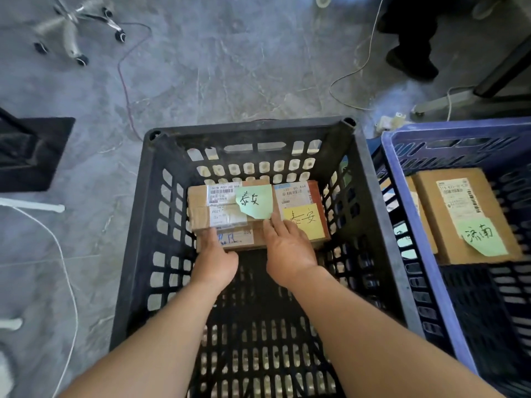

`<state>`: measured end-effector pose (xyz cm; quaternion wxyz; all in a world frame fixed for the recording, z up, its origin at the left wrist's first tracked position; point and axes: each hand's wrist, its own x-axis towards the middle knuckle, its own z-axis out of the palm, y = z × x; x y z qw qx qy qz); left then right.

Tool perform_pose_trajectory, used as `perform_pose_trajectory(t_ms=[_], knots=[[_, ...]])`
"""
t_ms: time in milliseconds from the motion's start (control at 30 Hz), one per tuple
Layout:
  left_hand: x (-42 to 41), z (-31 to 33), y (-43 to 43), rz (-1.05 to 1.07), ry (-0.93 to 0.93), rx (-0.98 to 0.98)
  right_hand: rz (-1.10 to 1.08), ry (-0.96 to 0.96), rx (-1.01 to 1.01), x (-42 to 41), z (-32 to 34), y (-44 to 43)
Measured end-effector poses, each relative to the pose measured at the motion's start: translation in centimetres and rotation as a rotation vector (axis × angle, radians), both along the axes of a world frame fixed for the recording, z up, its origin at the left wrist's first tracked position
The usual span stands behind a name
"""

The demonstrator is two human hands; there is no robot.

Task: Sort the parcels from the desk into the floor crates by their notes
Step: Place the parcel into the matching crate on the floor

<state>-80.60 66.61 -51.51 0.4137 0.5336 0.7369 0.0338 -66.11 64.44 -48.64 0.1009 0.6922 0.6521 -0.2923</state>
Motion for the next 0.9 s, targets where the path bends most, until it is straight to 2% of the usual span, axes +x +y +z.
perform_pose_trajectory(t_ms=[167, 367, 500, 900], knots=[[1.0, 4.6, -1.7, -0.232, 0.144, 0.041, -0.007, -0.12, -0.012, 1.0, 4.0, -2.9], [1.6, 12.8, -6.2, -0.584, 0.304, 0.107, -0.085, -0.177, 0.017, 2.4, 12.3, -7.6], [2.5, 19.2, -9.0, -0.773, 0.308, 0.217, -0.2, -0.216, 0.097, 3.0, 19.0, -10.2], [6.1, 32.5, -14.3, -0.969, 0.248, 0.492, -0.511, -0.395, 0.275, 4.1, 34.0, -20.5]])
